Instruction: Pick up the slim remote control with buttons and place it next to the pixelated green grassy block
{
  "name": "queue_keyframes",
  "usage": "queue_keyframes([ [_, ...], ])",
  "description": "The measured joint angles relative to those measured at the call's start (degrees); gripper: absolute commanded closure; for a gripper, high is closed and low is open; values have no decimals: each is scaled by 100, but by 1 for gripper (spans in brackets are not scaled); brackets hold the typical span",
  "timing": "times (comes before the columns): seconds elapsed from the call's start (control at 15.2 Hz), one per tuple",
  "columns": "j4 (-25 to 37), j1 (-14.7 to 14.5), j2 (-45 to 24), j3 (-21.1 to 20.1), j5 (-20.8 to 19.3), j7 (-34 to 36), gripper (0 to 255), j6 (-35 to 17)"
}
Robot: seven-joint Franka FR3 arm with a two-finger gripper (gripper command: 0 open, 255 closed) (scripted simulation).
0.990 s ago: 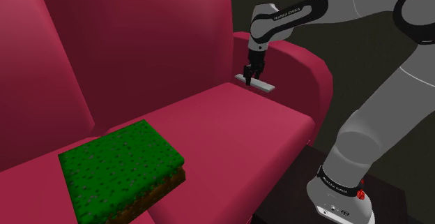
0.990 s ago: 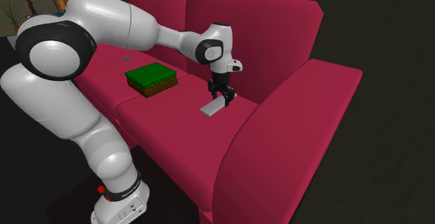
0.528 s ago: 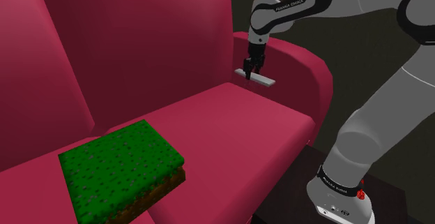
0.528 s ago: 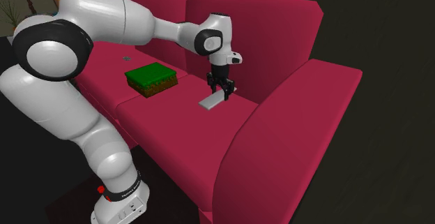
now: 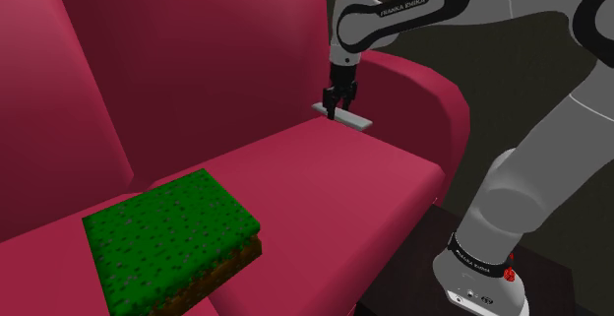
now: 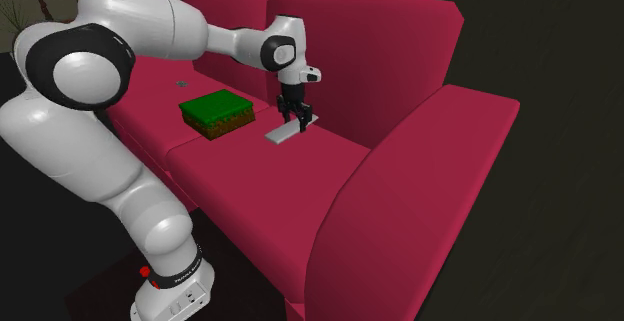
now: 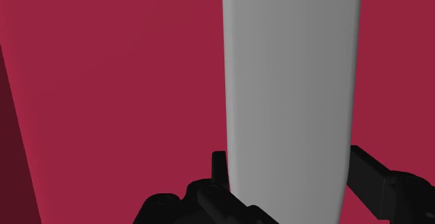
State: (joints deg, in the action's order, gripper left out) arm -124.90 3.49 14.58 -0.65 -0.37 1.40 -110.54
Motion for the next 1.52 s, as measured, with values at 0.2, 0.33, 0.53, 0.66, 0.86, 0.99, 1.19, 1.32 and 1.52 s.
queue_keyframes([
  [0.2,47,-178,-44,-269,68,416,255,2],
  [0.33,228,-292,-199,-449,98,697,255,28],
  [0.53,306,-463,-321,-704,138,1105,255,-14],
  [0.66,537,-571,-513,-871,141,1383,255,28],
  [0.86,820,-739,-715,-1109,136,1794,255,108],
  [0.99,1035,-865,-900,-1282,113,2104,255,139],
  [1.19,1379,-1050,-1239,-1515,38,2549,255,158],
  [1.32,1722,-1182,-1521,-1660,-42,2852,255,229],
  [1.52,1710,-1232,-1642,-1708,-80,2971,255,105],
])
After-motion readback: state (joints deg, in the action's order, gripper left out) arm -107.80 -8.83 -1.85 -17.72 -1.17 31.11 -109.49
